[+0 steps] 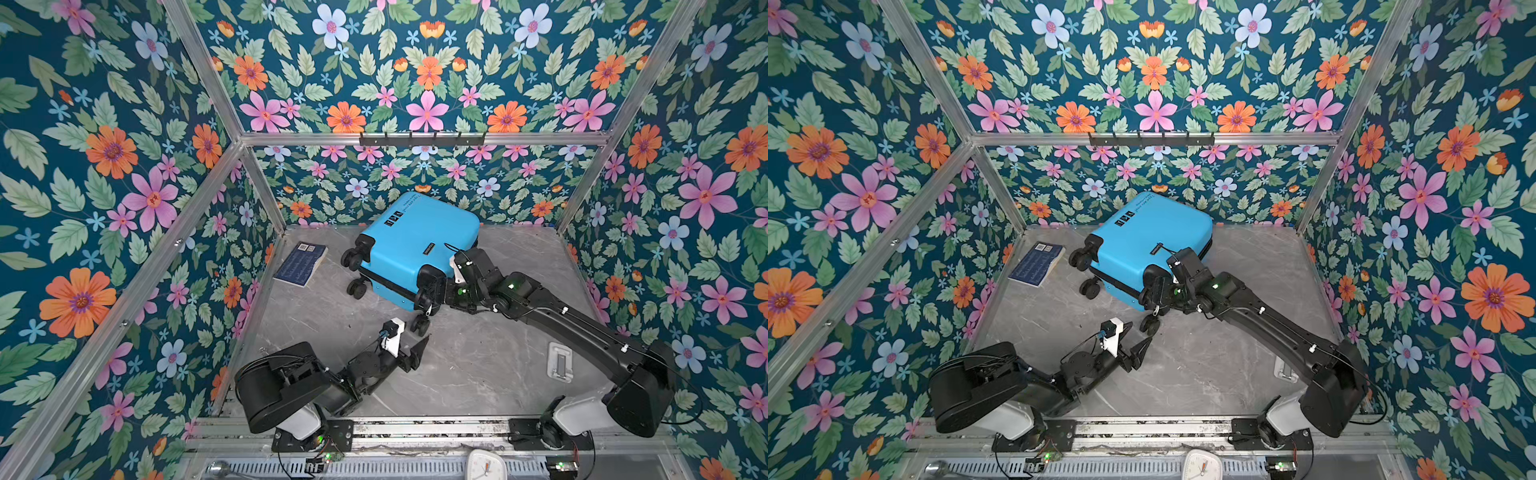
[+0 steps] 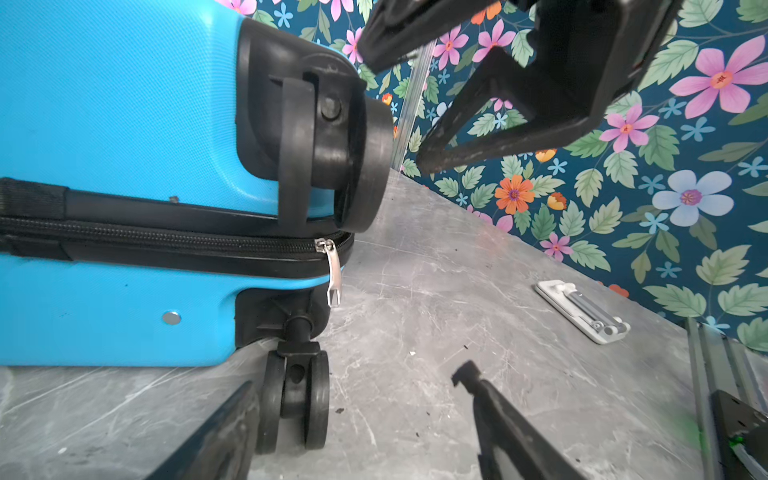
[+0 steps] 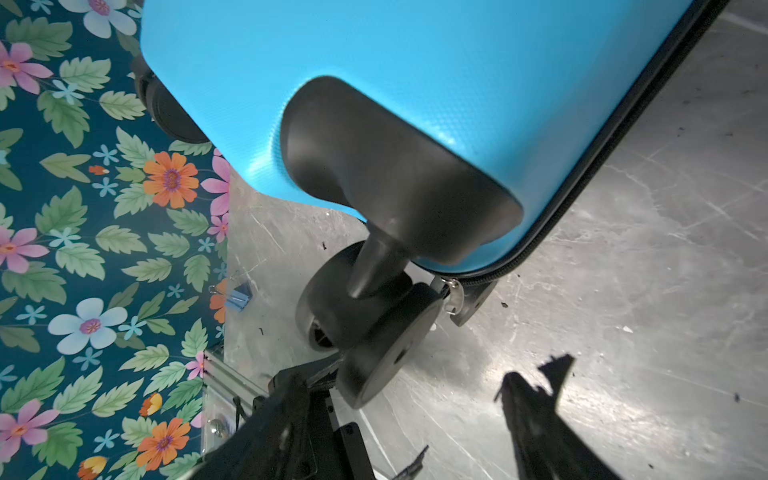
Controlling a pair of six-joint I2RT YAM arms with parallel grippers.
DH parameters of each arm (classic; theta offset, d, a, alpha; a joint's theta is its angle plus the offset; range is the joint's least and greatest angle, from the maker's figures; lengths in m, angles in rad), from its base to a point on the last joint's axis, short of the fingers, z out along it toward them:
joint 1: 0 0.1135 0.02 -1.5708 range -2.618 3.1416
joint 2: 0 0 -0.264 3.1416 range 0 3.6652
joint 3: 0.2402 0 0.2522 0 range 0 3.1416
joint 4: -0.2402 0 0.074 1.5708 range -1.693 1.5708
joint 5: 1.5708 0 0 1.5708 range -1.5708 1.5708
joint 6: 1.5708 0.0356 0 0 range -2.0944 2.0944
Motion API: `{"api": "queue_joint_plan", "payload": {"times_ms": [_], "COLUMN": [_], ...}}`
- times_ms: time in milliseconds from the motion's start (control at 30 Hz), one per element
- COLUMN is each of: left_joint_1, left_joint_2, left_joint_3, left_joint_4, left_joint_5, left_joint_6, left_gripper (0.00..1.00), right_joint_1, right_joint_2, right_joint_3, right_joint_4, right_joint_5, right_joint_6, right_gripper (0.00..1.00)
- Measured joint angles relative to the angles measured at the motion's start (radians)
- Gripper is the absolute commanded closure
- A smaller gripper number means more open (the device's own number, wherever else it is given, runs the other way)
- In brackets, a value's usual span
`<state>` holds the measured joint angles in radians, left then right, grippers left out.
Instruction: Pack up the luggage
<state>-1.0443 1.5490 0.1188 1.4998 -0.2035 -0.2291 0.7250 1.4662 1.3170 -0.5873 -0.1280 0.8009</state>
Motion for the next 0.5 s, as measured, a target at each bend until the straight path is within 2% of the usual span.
{"api": "queue_joint_plan", "payload": {"times_ms": [233,267,300,433,500], "left_joint_1": [0.0,0.0,0.0,0.004,0.008], "left_joint_2": [0.074,0.079,0.083,0.093,0.093], "left_joint_3": [0.012,0.015,0.017,0.019,0.022], "left_joint_4": [0.073,0.076,0.077,0.076,0.073], "left_joint_5": [0.018,0.02,0.022,0.024,0.031], "left_joint_6": [0.024,0.026,0.03,0.047,0.049], "left_gripper": [0.2,0.2,0.2,0.21,0.21], "right_joint_1": [0.035,0.035,0.035,0.036,0.036], "right_joint_2": [0.089,0.103,0.114,0.169,0.194], "right_joint_3": [0.098,0.108,0.116,0.144,0.16], "right_joint_4": [-0.026,-0.031,-0.037,-0.053,-0.058], "right_joint_5": [0.027,0.028,0.032,0.054,0.059], "right_joint_6": [0.013,0.018,0.026,0.026,0.026], "right_gripper": [0.18,0.08,0.06,0.06,0.09]}}
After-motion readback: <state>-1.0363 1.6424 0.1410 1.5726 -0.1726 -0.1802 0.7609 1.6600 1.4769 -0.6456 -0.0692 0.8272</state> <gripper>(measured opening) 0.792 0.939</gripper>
